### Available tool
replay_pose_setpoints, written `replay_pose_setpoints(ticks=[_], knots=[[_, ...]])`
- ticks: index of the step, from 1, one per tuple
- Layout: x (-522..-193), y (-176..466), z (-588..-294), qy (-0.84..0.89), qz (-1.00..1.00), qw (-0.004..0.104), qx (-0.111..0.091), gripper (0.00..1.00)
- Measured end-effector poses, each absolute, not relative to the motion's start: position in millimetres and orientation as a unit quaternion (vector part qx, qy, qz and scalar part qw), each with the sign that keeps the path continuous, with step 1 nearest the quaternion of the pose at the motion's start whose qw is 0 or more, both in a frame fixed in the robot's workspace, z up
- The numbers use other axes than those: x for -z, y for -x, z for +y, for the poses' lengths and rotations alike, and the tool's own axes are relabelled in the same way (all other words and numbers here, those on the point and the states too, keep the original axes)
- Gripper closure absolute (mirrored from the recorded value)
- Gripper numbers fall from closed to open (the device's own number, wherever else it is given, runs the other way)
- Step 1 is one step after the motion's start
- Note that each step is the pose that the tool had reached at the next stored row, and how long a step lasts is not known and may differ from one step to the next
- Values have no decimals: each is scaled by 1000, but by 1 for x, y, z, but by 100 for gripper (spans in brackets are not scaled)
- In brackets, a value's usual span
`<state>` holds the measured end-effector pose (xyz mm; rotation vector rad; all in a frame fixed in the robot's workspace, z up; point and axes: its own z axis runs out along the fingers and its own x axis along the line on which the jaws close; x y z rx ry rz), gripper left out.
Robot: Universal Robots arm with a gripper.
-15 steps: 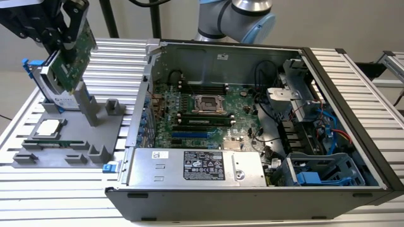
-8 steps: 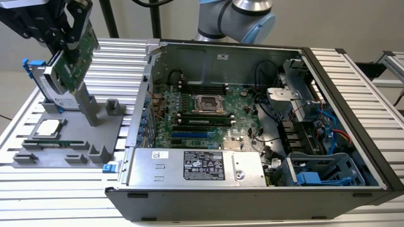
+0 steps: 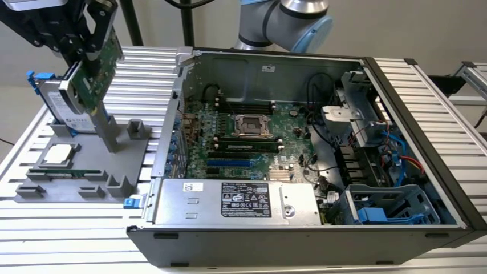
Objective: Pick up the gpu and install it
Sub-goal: 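Pick up the gpu and move the gpu toward the slot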
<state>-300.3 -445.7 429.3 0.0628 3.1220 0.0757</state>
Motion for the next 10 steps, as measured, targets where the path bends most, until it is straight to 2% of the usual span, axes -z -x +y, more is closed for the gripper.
replay_pose_setpoints(ticks=[10], knots=[[-429, 292, -446, -20, 999, 9, -24, 100]])
